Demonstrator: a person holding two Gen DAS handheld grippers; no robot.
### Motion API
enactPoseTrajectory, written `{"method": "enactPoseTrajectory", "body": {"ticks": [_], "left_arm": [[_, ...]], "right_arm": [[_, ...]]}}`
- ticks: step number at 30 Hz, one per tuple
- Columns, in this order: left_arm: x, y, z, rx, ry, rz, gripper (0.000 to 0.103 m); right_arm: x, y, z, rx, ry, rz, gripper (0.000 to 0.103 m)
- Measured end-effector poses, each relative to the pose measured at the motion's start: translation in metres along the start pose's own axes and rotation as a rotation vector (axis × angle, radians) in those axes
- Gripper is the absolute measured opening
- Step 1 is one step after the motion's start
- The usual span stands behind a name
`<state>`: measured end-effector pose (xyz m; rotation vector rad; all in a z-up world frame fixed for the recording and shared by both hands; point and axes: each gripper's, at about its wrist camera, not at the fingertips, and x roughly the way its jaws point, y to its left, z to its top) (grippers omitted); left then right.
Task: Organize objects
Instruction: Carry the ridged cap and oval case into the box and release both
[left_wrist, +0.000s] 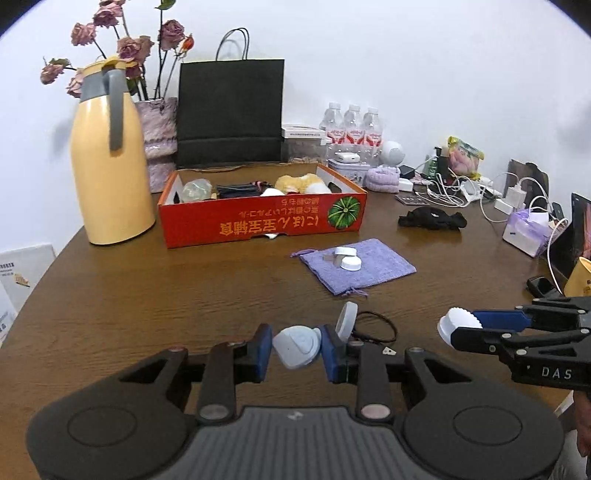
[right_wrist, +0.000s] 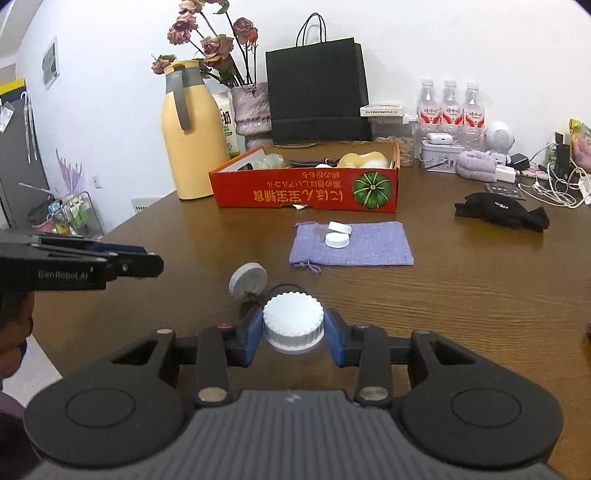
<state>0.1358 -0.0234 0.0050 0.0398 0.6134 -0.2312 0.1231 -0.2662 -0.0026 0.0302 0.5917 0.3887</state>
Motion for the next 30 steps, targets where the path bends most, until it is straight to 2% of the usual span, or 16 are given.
{"method": "enactPoseTrajectory", "body": {"ticks": [5,9,11,14,16,19,22,26,27,28,29,30], "left_arm": [[-0.002,-0.002,0.004,0.009,-0.028,-0.014,0.027],[0.012,0.009,0.012,-0.022,-0.015,-0.016,0.028],[0.023,0.019,0.025,-0.043,-0.015,-0.035,0.027],[0.044,0.038,0.060,-0.061,-0.052,-0.089,0.028],[0.067,0.053,0.093,-0.065,-0.074,-0.115,0.028],[0.119,0.075,0.141,-0.117,-0.064,-0.062,0.028],[0.169,0.087,0.169,-0.147,-0.048,-0.037,0.028],[0.227,0.100,0.190,-0.228,-0.005,-0.065,0.029],[0.238,0.102,0.191,-0.247,-0.002,-0.069,0.033],[0.245,0.103,0.191,-0.259,-0.007,-0.069,0.051],[0.250,0.105,0.190,-0.269,-0.015,-0.060,0.066],[0.255,0.105,0.190,-0.273,-0.011,-0.045,0.067]], "right_arm": [[-0.002,0.006,0.002,-0.013,-0.020,-0.003,0.037],[0.006,0.003,0.008,-0.013,-0.016,0.005,0.037],[0.012,-0.002,0.018,-0.022,-0.021,0.004,0.037],[0.021,-0.019,0.051,-0.019,-0.069,0.013,0.037],[0.034,-0.033,0.081,-0.004,-0.103,0.045,0.037],[0.071,-0.052,0.130,0.004,-0.118,0.046,0.037],[0.118,-0.065,0.172,0.007,-0.121,0.015,0.037],[0.176,-0.083,0.201,0.077,-0.082,-0.002,0.037],[0.188,-0.085,0.203,0.083,-0.071,0.000,0.039],[0.200,-0.086,0.205,0.088,-0.054,0.004,0.043],[0.210,-0.088,0.204,0.093,-0.043,0.000,0.062],[0.216,-0.090,0.203,0.106,-0.048,-0.021,0.076]]}}
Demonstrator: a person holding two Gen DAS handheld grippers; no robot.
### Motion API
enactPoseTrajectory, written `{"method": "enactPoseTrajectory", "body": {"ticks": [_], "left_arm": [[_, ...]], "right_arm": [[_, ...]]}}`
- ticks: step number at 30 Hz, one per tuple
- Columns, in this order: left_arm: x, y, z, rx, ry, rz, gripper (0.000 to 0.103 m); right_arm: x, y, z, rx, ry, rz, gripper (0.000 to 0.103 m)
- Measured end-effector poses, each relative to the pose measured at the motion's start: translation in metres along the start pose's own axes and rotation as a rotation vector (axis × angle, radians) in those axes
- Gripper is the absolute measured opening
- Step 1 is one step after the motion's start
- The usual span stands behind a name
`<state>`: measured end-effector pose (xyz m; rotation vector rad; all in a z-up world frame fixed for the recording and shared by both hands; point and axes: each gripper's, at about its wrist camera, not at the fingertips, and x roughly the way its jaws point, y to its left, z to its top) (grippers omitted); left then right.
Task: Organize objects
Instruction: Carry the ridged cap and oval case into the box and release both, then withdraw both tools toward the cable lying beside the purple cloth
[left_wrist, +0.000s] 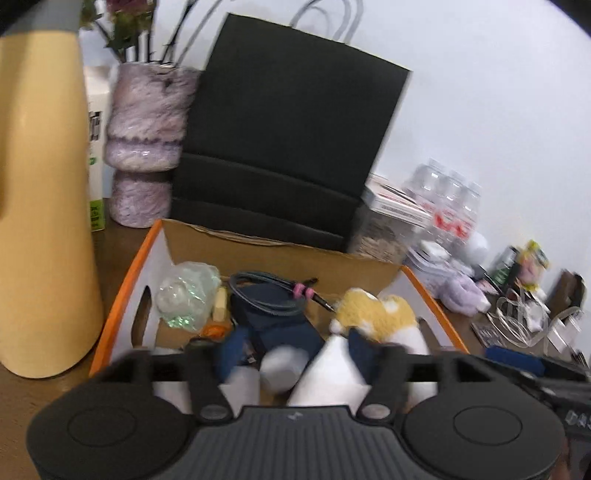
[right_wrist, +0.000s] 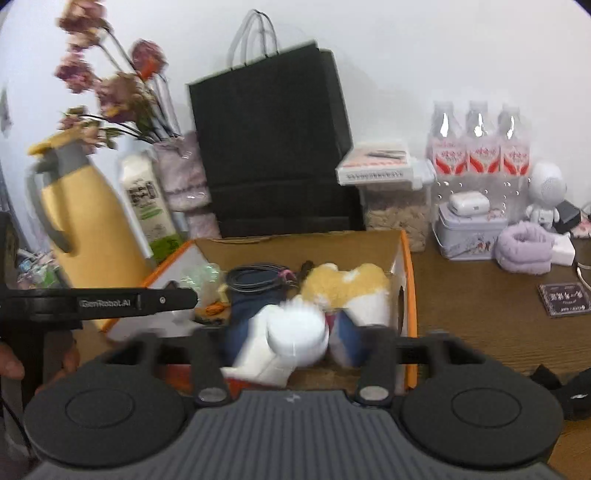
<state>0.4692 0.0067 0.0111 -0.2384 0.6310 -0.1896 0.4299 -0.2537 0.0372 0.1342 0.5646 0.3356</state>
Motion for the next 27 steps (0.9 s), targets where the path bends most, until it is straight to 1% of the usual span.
{"method": "enactPoseTrajectory", "body": {"ticks": [1,2,3,4,5,6,7,9,10,11,12,14,15,16,17,18,20,22,24,25,27], "left_arm": [[0.002,-0.003,0.002,0.034,0.021,0.003,0.067],[0.001,-0.003,0.005,0.057,0.017,-0.007,0.068],[-0.006,-0.003,0.006,0.052,-0.008,-0.018,0.070],[-0.012,-0.001,0.007,0.035,-0.032,-0.028,0.079],[-0.019,0.001,0.009,0.022,-0.045,-0.034,0.085],[-0.023,0.001,0.010,0.017,-0.050,-0.033,0.085],[-0.028,0.001,0.012,0.017,-0.054,-0.029,0.085],[-0.041,-0.001,0.013,0.011,-0.073,-0.019,0.085],[-0.048,-0.003,0.012,0.011,-0.083,-0.026,0.087],[-0.055,-0.005,0.010,0.017,-0.085,-0.039,0.088],[-0.062,-0.008,0.006,0.028,-0.075,-0.049,0.088],[-0.077,-0.018,-0.004,0.088,-0.043,-0.066,0.088],[-0.088,-0.024,-0.012,0.135,-0.041,-0.071,0.088],[-0.102,-0.029,-0.022,0.166,-0.058,-0.066,0.088],[-0.119,-0.033,-0.034,0.180,-0.093,-0.049,0.088],[-0.133,-0.035,-0.046,0.184,-0.108,-0.031,0.088],[-0.161,-0.038,-0.069,0.190,-0.109,-0.022,0.088],[-0.188,-0.038,-0.097,0.183,-0.089,-0.034,0.088],[-0.212,-0.039,-0.129,0.197,-0.065,-0.034,0.091],[-0.219,-0.040,-0.143,0.210,-0.055,-0.016,0.092],[-0.230,-0.042,-0.173,0.235,-0.030,0.072,0.092]], "right_arm": [[0.004,-0.002,-0.002,0.012,-0.018,-0.020,0.077],[0.006,-0.005,-0.003,0.018,-0.025,-0.025,0.077],[0.008,-0.006,-0.003,0.020,-0.010,-0.025,0.077],[0.010,-0.009,-0.002,0.015,0.001,-0.024,0.078],[0.008,-0.012,-0.001,0.029,-0.013,-0.034,0.081],[0.005,-0.014,0.000,0.051,-0.028,-0.047,0.083],[0.003,-0.016,0.002,0.063,-0.030,-0.044,0.083],[-0.005,-0.013,0.003,0.058,-0.032,-0.032,0.086],[-0.012,-0.010,0.002,0.047,-0.033,-0.038,0.089],[-0.018,-0.007,0.001,0.031,-0.036,-0.050,0.097],[-0.025,-0.004,-0.002,0.019,-0.043,-0.064,0.102],[-0.042,0.001,-0.009,-0.003,-0.036,-0.089,0.102],[-0.050,0.003,-0.012,-0.011,-0.028,-0.092,0.102],[-0.063,0.005,-0.019,-0.017,-0.027,-0.090,0.102],[-0.075,0.007,-0.025,-0.026,-0.025,-0.083,0.102],[-0.089,0.009,-0.034,-0.035,-0.025,-0.078,0.102],[-0.116,0.013,-0.053,-0.048,-0.030,-0.076,0.103],[-0.145,0.018,-0.077,-0.058,-0.020,-0.071,0.103],[-0.171,0.023,-0.101,-0.078,-0.002,-0.074,0.103],[-0.185,0.027,-0.117,-0.099,0.011,-0.076,0.103],[-0.206,0.030,-0.142,-0.122,0.036,-0.074,0.103]]}}
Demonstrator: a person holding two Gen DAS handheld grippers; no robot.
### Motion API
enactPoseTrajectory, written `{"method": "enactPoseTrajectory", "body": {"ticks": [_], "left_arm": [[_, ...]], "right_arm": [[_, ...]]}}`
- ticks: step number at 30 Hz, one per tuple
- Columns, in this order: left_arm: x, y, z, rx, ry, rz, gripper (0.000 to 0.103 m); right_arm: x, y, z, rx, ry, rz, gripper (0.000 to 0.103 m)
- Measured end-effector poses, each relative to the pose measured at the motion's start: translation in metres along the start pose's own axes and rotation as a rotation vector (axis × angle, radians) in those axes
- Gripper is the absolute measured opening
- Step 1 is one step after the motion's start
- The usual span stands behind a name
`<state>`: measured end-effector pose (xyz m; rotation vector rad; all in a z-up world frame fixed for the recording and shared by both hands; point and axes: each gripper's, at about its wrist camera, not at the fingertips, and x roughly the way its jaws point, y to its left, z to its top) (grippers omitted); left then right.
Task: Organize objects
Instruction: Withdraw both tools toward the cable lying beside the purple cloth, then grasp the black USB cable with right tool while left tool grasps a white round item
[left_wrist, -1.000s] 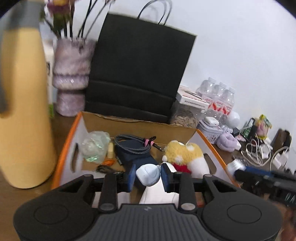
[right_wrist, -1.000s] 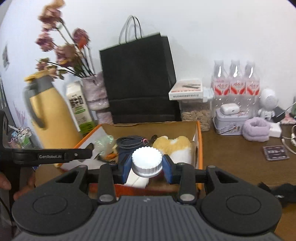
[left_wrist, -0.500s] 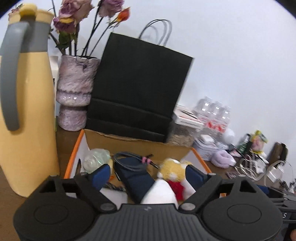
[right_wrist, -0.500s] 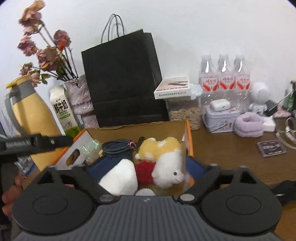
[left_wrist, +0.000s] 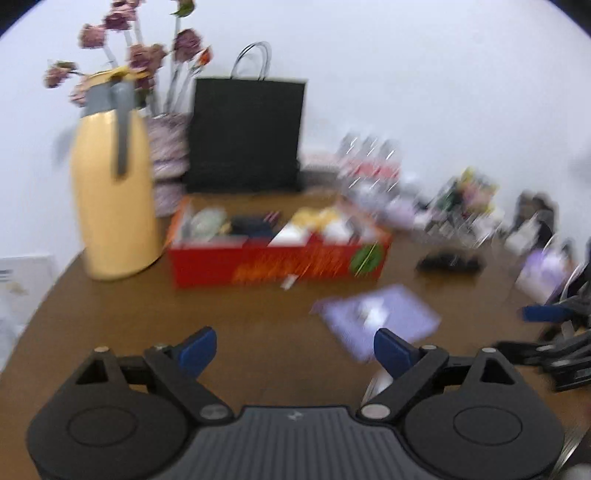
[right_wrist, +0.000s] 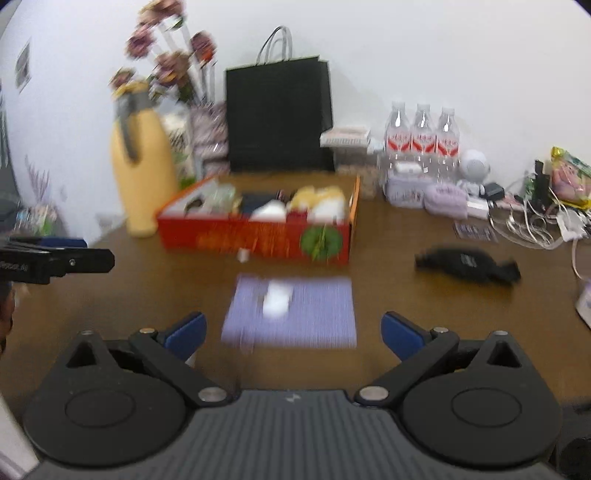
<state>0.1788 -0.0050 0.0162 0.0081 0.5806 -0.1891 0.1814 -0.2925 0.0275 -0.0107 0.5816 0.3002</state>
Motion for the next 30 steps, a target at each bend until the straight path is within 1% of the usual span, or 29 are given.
{"method": "enactPoseTrajectory", "body": {"ticks": [1,2,4,5,6,10,13,16,18,19,20,21,23,24,25,26,27,28,29,30], "left_arm": [[-0.004,-0.003,-0.012,0.011,0.023,0.032,0.092],[-0.008,-0.006,-0.025,0.011,0.053,0.044,0.092],[-0.016,-0.006,-0.039,-0.027,0.104,0.032,0.092],[-0.020,-0.007,-0.044,-0.049,0.117,0.027,0.092],[-0.023,-0.010,-0.047,-0.054,0.120,0.027,0.092],[-0.032,-0.028,-0.047,0.004,0.085,0.034,0.092],[-0.027,-0.039,-0.044,0.029,0.075,0.024,0.092],[-0.017,-0.045,-0.042,0.038,0.076,-0.003,0.089],[-0.005,-0.047,-0.040,0.041,0.077,-0.028,0.084],[0.002,-0.047,-0.038,0.042,0.080,-0.040,0.078],[0.009,-0.047,-0.034,0.037,0.082,-0.051,0.073],[0.015,-0.047,-0.031,0.030,0.081,-0.059,0.071],[0.030,-0.045,-0.024,0.006,0.074,-0.087,0.068],[0.037,-0.044,-0.020,-0.006,0.077,-0.096,0.066],[0.044,-0.043,-0.017,-0.018,0.081,-0.109,0.061],[0.051,-0.042,-0.014,-0.028,0.085,-0.128,0.059],[0.058,-0.042,-0.012,-0.032,0.093,-0.145,0.058],[0.065,-0.041,-0.011,-0.034,0.107,-0.162,0.049],[0.073,-0.040,-0.011,-0.033,0.131,-0.185,0.033],[0.080,-0.040,-0.011,-0.029,0.163,-0.204,0.022]], "right_arm": [[-0.009,0.001,-0.014,-0.002,0.028,0.007,0.103],[-0.015,0.002,-0.024,0.003,0.042,0.009,0.103],[-0.028,0.000,-0.042,0.037,0.052,0.018,0.103],[-0.032,-0.001,-0.048,0.055,0.055,0.027,0.103],[-0.035,-0.001,-0.053,0.066,0.058,0.035,0.103],[-0.042,0.003,-0.061,0.066,0.057,0.034,0.103],[-0.044,0.005,-0.061,0.059,0.041,0.027,0.103],[-0.042,0.003,-0.061,0.072,0.029,0.018,0.103],[-0.039,0.002,-0.061,0.080,0.020,0.017,0.099],[-0.036,0.003,-0.060,0.075,0.016,0.026,0.097],[-0.032,0.005,-0.059,0.062,0.016,0.037,0.092],[-0.026,0.010,-0.058,0.035,0.021,0.048,0.087],[-0.012,0.020,-0.055,-0.019,0.040,0.065,0.082],[-0.004,0.027,-0.053,-0.041,0.049,0.071,0.075],[0.005,0.034,-0.051,-0.064,0.058,0.072,0.071],[0.014,0.042,-0.049,-0.094,0.067,0.076,0.063],[0.023,0.050,-0.047,-0.124,0.071,0.085,0.060],[0.031,0.058,-0.046,-0.146,0.074,0.099,0.059],[0.039,0.063,-0.045,-0.163,0.080,0.111,0.054],[0.046,0.069,-0.045,-0.177,0.086,0.126,0.051]]}}
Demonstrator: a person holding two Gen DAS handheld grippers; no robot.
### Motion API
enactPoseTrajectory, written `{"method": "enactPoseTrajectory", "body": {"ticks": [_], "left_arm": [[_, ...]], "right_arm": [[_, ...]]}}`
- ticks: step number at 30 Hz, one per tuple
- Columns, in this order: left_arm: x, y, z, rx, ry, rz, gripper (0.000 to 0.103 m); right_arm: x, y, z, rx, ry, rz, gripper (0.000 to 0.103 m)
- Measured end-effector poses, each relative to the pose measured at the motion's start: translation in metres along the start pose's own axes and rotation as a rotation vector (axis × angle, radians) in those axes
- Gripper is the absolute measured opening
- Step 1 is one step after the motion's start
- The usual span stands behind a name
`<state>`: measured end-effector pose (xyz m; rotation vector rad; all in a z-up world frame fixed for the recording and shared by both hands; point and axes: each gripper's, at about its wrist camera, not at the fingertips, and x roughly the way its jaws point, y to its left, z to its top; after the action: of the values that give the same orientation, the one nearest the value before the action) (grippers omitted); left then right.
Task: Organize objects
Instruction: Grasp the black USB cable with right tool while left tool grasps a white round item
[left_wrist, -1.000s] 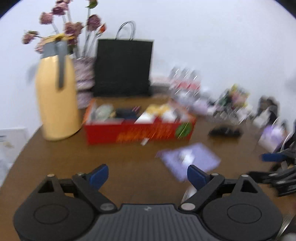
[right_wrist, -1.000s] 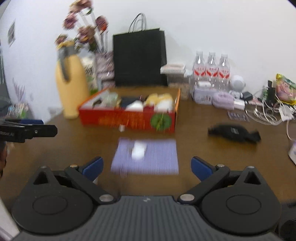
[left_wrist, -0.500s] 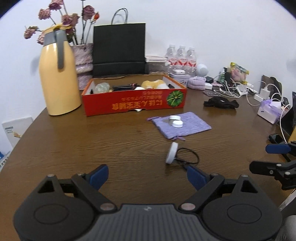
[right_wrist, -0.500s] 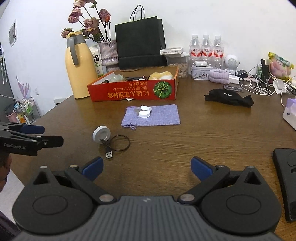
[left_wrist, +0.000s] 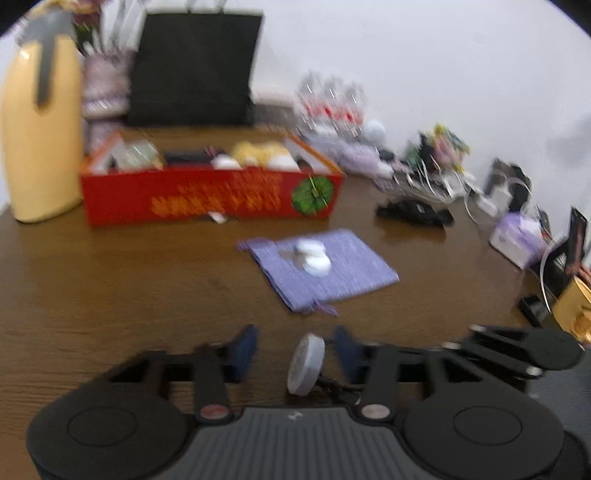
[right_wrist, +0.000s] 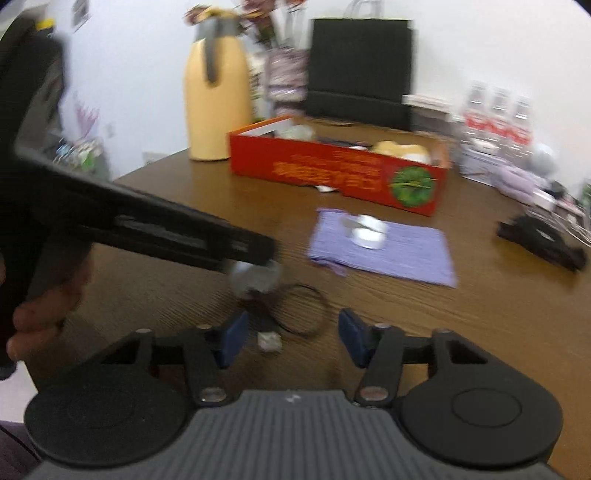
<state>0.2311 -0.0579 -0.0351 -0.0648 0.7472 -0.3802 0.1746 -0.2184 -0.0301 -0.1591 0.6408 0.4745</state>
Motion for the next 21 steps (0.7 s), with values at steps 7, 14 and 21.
{"method": "enactPoseTrajectory", "body": {"ticks": [7,14,21], "left_arm": [[-0.022,0.026,-0.003,-0.043,-0.103,0.123,0.008],[-0.042,0.036,-0.014,-0.066,-0.081,0.200,0.008],[-0.049,0.029,-0.019,-0.051,-0.081,0.189,0.008]], "right_arm": [[0.022,0.000,0.003,0.021,0.044,-0.027,0.013],[-0.002,-0.021,-0.009,0.132,0.010,-0.079,0.013],[-0.029,-0.022,-0.005,0.145,-0.057,-0.101,0.013]]}}
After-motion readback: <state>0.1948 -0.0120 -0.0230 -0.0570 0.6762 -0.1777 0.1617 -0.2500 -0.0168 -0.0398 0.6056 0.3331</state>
